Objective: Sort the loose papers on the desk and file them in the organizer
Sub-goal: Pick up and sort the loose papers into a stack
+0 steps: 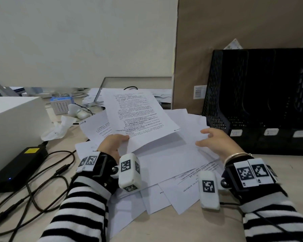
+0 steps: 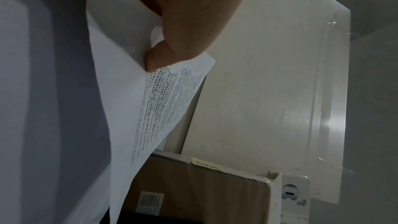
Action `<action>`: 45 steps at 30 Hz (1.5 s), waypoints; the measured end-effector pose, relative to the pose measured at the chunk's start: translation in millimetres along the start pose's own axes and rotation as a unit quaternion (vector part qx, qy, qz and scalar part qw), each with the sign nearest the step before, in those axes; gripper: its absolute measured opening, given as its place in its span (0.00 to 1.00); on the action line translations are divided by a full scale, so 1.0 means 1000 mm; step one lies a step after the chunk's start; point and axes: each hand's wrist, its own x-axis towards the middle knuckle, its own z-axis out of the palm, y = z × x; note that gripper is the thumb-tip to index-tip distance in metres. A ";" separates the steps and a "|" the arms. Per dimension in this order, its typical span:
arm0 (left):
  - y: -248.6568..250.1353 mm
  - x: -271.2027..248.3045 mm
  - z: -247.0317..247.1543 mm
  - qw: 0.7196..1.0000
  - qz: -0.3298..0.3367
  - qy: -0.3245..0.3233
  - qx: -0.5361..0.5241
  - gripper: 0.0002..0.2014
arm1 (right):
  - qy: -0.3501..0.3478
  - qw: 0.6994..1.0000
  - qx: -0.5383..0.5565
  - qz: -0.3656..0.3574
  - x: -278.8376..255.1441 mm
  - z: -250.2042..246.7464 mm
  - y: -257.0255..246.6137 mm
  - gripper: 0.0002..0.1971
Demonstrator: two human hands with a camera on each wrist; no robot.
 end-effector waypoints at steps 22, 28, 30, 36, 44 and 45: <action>0.003 0.000 0.000 0.999 0.027 -0.029 -0.036 0.11 | 0.059 0.998 0.012 -0.008 -0.003 -0.005 -0.002 0.04; 0.002 -0.002 -0.001 0.997 0.059 -0.026 -0.053 0.13 | 0.222 0.959 0.110 -0.137 -0.006 -0.004 -0.010 0.12; 0.002 -0.003 -0.001 0.995 0.071 -0.029 -0.064 0.14 | 0.252 0.917 0.219 -0.219 -0.020 -0.006 -0.024 0.14; 0.005 -0.011 0.003 0.992 0.109 -0.024 -0.059 0.14 | 0.159 0.873 0.333 -0.320 -0.028 -0.001 -0.039 0.17; 0.008 -0.023 0.007 0.977 0.184 -0.076 -0.079 0.13 | 0.002 0.906 0.237 -0.350 -0.041 -0.003 -0.046 0.24; 0.008 -0.023 0.007 0.975 0.191 -0.085 -0.081 0.13 | -0.039 0.921 0.214 -0.324 -0.041 -0.003 -0.046 0.21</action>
